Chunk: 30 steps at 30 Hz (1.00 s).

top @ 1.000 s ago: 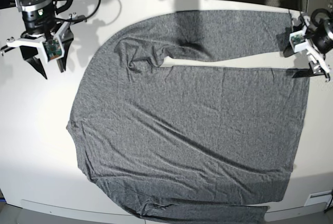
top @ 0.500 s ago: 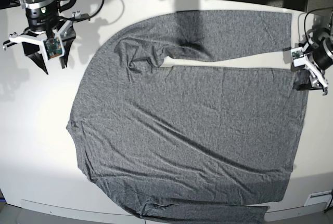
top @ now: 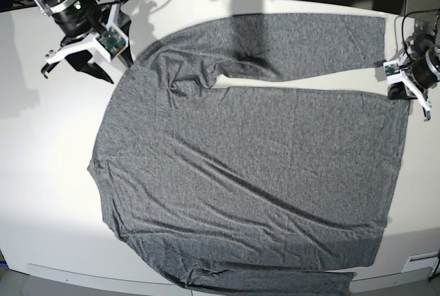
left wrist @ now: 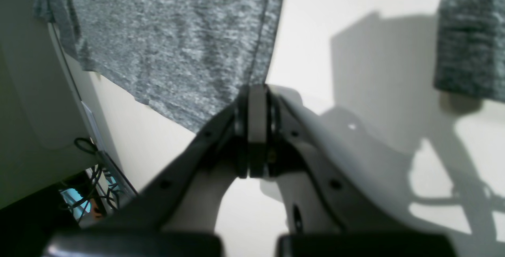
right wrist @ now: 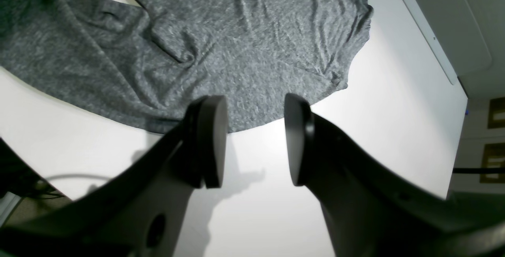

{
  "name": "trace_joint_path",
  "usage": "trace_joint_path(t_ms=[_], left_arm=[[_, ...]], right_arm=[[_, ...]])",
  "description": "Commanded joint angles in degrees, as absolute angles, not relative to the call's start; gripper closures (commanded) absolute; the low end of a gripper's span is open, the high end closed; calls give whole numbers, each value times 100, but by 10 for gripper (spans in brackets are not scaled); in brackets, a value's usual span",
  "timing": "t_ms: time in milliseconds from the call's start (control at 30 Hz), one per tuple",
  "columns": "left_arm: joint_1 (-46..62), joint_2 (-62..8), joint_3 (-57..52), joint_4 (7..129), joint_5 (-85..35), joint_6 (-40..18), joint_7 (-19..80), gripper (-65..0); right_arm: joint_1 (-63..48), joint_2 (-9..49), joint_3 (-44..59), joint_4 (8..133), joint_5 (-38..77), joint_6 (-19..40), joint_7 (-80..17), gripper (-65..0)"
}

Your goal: Fold the T-shirt properly

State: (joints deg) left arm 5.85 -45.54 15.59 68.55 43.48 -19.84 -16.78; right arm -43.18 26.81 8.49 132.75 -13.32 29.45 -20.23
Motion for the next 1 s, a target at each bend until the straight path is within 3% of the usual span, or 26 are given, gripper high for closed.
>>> trace_joint_path(t_ms=[0,200,267,333,433,800,967], left_arm=[[554,-4672,1527,6928,4348,-1988,-1680,0],[554,-4670,1527,7072,4346,-1964,-1653,-7],[554,-4670,1527,7054,4346,-1968,-1656,-204],[537,-4665,1527,7037,4346,-1949,-1653,-314],[537,-4668,1527,6973,4348,-1621,-1616,-318],[493,-4665,1527,5881,4348,-1621,-1684,-318],[604,-4403,1527,6195,4351,-1608,-2279,-316]], right_arm=[[-4333,2733,882,13371,-1347,2921,-1909,-247],[-4333,2762,882,13371,-1328,3218,-1905,-247],[-4333,2762,882,13371,-1330,3216,-1905,-247],[-4333,2762,882,13371,-1330,3216,-1905,-247],[-4329,2759,882,13371,-1328,3216,-1879,-247],[-4331,2762,882,13371,-1328,3216,-1841,-247],[-4285,2759,882,13371,-1288,3216,-1800,-246]])
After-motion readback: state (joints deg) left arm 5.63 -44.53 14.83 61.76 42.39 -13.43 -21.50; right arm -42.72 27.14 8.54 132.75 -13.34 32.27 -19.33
